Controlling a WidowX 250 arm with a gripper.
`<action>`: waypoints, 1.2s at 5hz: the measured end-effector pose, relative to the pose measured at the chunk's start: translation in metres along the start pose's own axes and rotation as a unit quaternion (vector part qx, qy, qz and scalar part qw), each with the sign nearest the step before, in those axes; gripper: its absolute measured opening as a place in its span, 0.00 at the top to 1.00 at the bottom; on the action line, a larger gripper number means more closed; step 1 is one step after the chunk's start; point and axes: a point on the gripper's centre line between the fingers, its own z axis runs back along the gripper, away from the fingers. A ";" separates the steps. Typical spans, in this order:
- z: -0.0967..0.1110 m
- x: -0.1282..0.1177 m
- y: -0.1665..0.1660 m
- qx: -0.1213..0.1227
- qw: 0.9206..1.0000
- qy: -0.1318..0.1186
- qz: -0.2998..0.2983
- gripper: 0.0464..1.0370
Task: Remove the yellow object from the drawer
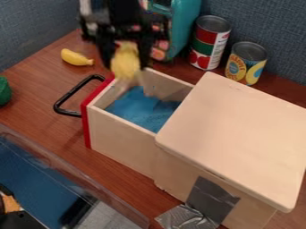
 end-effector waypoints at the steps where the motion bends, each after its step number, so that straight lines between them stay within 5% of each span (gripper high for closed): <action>1: 0.009 0.028 0.027 0.015 0.999 -0.016 0.023 0.42; 3: -0.026 0.077 0.069 0.054 0.997 -0.018 0.054 0.42; 6: -0.091 0.113 0.045 0.053 0.996 0.008 0.066 0.42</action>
